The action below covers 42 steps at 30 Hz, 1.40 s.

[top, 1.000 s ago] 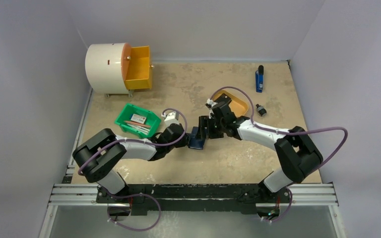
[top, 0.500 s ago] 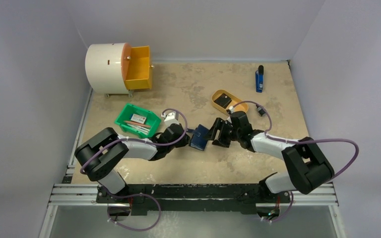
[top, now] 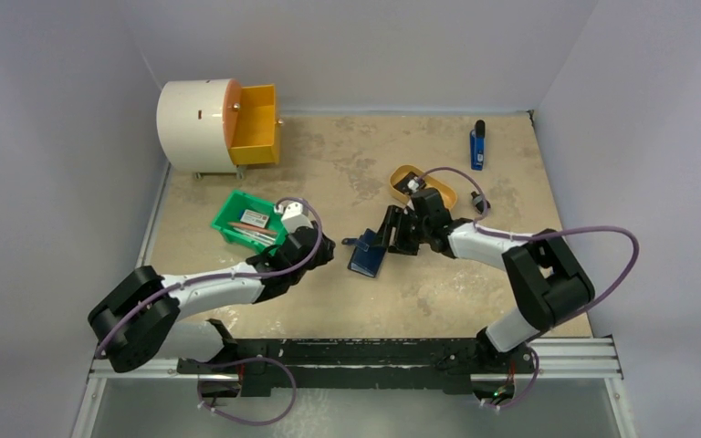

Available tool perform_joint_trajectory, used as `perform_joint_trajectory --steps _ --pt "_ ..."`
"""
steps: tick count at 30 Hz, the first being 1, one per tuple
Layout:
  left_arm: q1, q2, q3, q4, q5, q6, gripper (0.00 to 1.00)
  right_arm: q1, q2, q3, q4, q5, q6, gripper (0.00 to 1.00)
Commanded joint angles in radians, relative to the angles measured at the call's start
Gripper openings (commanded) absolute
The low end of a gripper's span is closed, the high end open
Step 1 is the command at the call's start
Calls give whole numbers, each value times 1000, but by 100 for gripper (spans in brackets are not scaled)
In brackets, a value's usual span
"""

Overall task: Put the credit cards into the card holder
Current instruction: Close the card holder at the center of the board.

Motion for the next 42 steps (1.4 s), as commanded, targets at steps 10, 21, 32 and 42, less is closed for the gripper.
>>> perform_joint_trajectory --steps 10,21,32,42 --pt "-5 6 63 114 197 87 34 111 160 230 -247 177 -269 65" --pt "-20 203 89 249 310 71 24 123 196 237 -221 156 -270 64" --pt "-19 255 50 208 202 22 15 123 167 224 -219 131 -230 67" --pt "-19 256 35 105 83 -36 10 110 40 138 -153 89 -81 71"
